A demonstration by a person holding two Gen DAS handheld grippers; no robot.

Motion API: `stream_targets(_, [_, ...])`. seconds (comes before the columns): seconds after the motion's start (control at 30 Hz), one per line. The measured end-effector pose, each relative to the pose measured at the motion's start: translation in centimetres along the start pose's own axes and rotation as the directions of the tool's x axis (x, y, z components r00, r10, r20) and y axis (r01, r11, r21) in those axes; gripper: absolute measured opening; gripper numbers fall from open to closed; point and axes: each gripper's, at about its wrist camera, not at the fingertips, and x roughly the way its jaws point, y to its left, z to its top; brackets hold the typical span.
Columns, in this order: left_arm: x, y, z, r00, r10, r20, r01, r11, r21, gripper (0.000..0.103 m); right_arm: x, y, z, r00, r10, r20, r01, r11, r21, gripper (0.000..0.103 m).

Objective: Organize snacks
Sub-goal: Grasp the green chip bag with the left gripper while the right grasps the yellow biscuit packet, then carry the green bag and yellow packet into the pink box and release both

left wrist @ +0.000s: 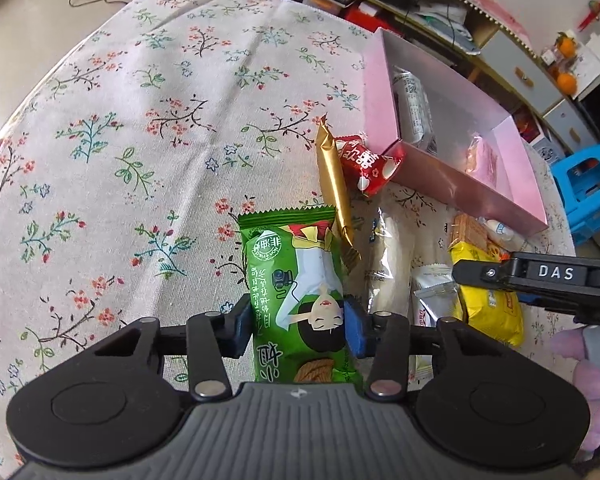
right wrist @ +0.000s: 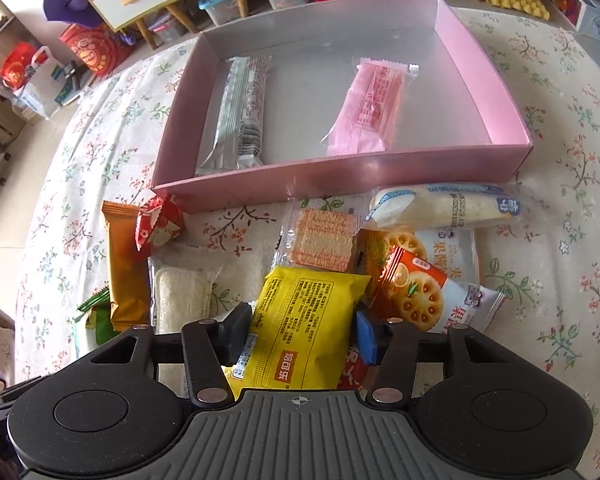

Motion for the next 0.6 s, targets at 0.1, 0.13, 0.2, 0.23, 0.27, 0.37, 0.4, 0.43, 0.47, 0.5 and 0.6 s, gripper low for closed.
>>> stream_targets(0.1, [-0.3,0.2,0.1,1.0,-0.013,0.005,0.013,1.0,0.002,0.042,-0.7,-0.7,0.1,1.0,0.02,0.011,-0.02,1.0,0.012,0.052])
stream_targets(0.13, [-0.4,0.2,0.2,1.0,-0.016,0.007,0.016,1.0,0.002,0.042,-1.0,-0.9,0.1,0.999,0.028,0.014,-0.029,0.999,0.017,0.052])
stream_targets(0.2, [-0.7,0.3,0.2,1.0,-0.018,0.014,0.018,1.0,0.004,0.042,-1.5,-1.4,0.2,0.999,0.042,0.022,-0.043,0.999,0.027,0.052])
stream_targets(0.23, [-0.8,0.3,0.2,1.0,-0.018,0.017,0.018,1.0,0.006,0.042,-1.7,-1.6,0.3,0.999,0.048,0.025,-0.049,0.998,0.032,0.052])
stream_targets(0.27, [-0.9,0.4,0.2,1.0,-0.019,0.02,0.019,1.0,0.007,0.042,-1.9,-1.8,0.3,0.998,0.054,0.029,-0.055,0.998,0.038,0.052])
stream_targets(0.37, [-1.3,0.7,0.1,0.999,-0.023,0.027,0.023,1.0,0.006,0.042,-2.6,-2.6,0.4,0.997,0.064,0.04,-0.066,0.997,0.048,0.052])
stream_targets(0.4, [-1.5,0.7,0.1,0.999,-0.025,0.03,0.024,1.0,0.005,0.042,-2.8,-2.9,0.5,0.997,0.069,0.042,-0.071,0.996,0.054,0.052])
stream_targets(0.43, [-1.6,0.8,0.1,0.999,-0.027,0.034,0.027,1.0,0.005,0.042,-3.0,-3.2,0.5,0.996,0.073,0.045,-0.075,0.995,0.059,0.052])
stream_targets(0.47, [-1.8,0.8,0.1,0.999,-0.028,0.039,0.028,1.0,0.006,0.042,-3.2,-3.5,0.6,0.996,0.077,0.048,-0.08,0.995,0.065,0.052])
stream_targets(0.5, [-1.9,0.9,0.1,0.999,-0.028,0.044,0.028,1.0,0.006,0.042,-3.3,-3.8,0.6,0.995,0.083,0.052,-0.086,0.994,0.071,0.052])
stream_targets(0.6, [-2.4,0.9,0.3,0.998,-0.035,0.059,0.035,0.999,0.001,0.042,-3.9,-4.7,0.7,0.993,0.099,0.06,-0.104,0.99,0.092,0.052])
